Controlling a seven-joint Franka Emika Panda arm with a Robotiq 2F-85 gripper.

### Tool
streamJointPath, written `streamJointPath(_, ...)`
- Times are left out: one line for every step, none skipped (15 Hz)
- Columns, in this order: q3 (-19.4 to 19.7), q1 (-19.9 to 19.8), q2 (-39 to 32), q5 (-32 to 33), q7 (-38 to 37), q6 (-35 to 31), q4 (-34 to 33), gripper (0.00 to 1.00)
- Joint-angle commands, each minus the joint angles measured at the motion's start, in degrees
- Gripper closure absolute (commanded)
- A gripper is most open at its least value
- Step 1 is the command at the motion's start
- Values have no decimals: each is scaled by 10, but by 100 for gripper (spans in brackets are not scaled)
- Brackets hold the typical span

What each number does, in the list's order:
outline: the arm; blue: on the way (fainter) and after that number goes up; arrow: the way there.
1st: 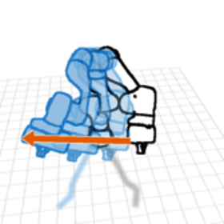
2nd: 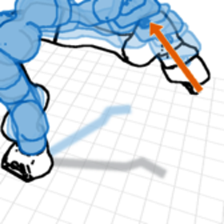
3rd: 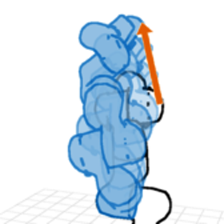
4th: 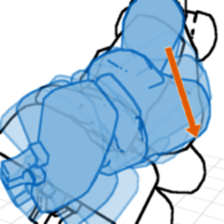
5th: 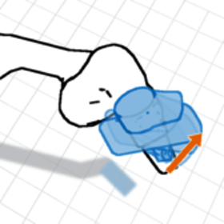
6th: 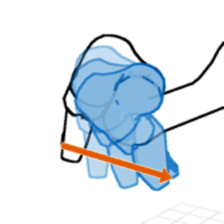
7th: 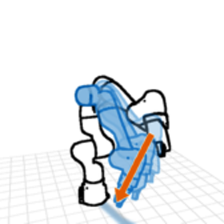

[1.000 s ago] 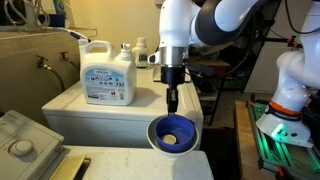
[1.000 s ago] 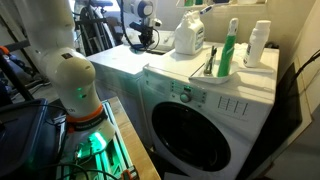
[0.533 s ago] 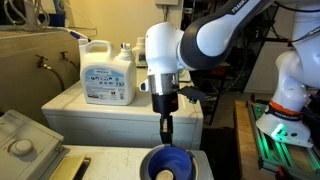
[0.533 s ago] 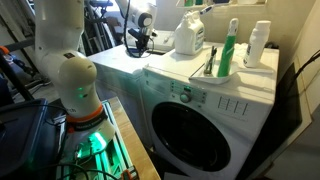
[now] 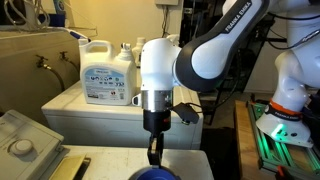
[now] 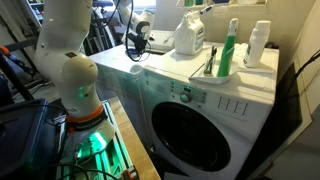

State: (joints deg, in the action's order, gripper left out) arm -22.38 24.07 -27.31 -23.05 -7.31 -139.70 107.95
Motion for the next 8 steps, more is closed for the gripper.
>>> streamJointPath(19, 12, 2, 39, -10, -63, 13, 98)
streamJointPath(26, 13, 3, 56, -14, -72, 18, 98)
streamJointPath(32, 14, 3, 71, -18, -78, 21, 98)
streamJointPath(39, 15, 5, 90, -19, -72, 24, 98)
streamJointPath(44, 15, 5, 104, -20, -68, 25, 98)
streamJointPath(47, 14, 8, 116, -19, -63, 28, 98)
streamJointPath(50, 14, 9, 126, -21, -65, 31, 98)
streamJointPath(52, 15, 10, 134, -21, -66, 33, 98)
